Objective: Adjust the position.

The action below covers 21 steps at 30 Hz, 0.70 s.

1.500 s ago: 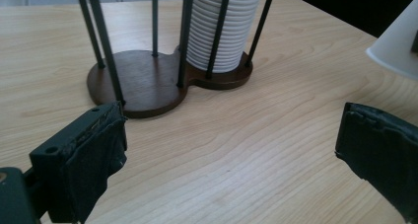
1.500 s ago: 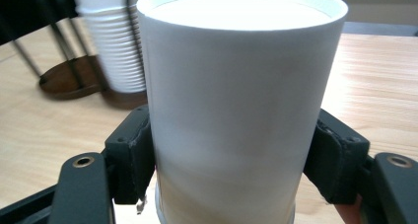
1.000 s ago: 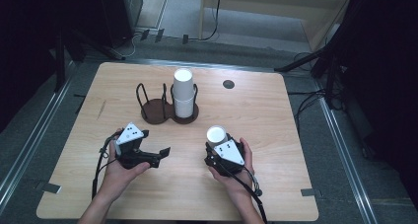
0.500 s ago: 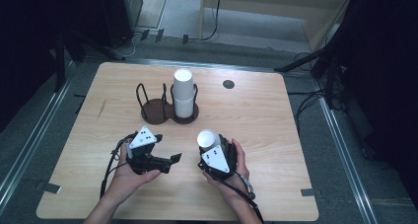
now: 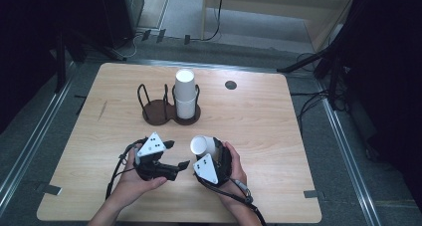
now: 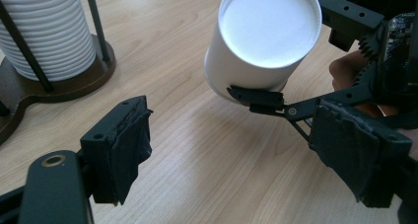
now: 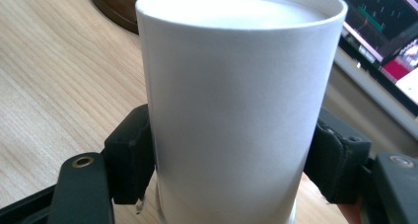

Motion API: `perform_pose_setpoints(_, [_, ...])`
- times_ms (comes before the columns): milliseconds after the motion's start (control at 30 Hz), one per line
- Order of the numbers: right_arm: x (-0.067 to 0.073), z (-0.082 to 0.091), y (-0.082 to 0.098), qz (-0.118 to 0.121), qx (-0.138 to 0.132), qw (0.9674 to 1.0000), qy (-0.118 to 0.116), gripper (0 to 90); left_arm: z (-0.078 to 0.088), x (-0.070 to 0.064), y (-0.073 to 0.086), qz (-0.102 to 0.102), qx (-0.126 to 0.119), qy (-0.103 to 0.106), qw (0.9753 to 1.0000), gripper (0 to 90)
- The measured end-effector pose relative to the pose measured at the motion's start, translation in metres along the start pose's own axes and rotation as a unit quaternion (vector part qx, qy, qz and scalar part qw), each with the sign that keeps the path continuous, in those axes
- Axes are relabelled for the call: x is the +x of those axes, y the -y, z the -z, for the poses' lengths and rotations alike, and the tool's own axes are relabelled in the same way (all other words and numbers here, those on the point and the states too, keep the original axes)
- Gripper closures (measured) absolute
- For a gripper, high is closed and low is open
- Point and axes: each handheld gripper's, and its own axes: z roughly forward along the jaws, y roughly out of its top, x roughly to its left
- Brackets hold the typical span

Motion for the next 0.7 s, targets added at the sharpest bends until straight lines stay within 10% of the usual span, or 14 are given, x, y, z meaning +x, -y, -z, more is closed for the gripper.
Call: perform_pose_setpoints(700, [0.021, 0.008, -0.01, 0.066, -0.041, 0.9956, -0.052, 28.2, 0.0, -0.015, 0.002, -0.073, -0.014, -0.005, 0.9972, 33.6])
